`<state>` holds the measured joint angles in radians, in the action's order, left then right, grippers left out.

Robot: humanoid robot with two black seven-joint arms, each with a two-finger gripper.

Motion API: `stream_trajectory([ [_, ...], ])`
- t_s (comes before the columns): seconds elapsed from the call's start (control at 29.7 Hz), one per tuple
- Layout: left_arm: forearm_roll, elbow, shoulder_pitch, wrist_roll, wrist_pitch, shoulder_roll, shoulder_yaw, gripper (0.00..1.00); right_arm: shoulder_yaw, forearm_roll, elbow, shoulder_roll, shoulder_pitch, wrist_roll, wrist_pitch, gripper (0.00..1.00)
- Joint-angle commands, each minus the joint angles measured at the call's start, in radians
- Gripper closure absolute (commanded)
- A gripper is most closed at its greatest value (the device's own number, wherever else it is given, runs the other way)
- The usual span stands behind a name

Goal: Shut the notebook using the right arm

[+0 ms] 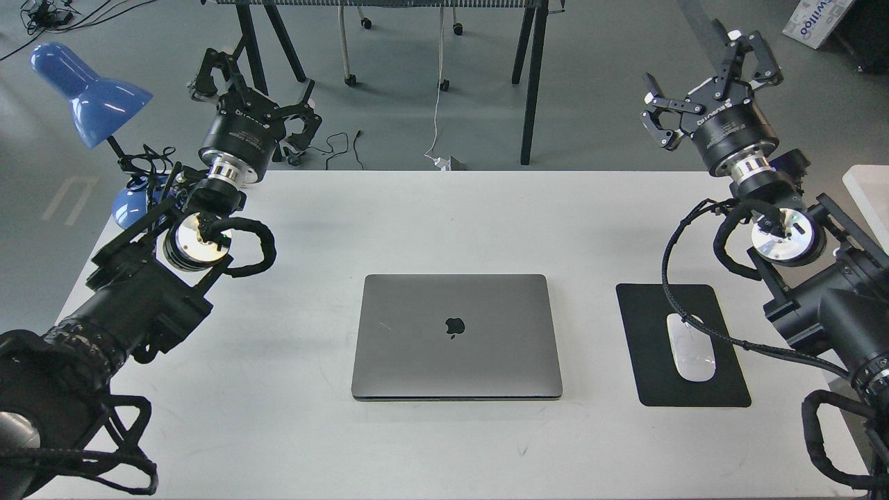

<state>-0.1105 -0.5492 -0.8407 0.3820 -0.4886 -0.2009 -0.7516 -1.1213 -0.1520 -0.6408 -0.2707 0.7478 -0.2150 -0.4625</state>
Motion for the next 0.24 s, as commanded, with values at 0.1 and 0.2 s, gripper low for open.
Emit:
stream_trajectory([
  [0.1,0.000,0.000,0.000,0.000,0.000,0.000,0.001,0.00,-0.009,0.005,0.039,-0.018,-0.002,-0.004,0.007,0.00],
  [0.2,0.000,0.000,0.000,0.000,0.000,0.000,0.001,0.00,0.001,0.005,0.036,-0.015,-0.013,-0.007,0.004,0.00],
])
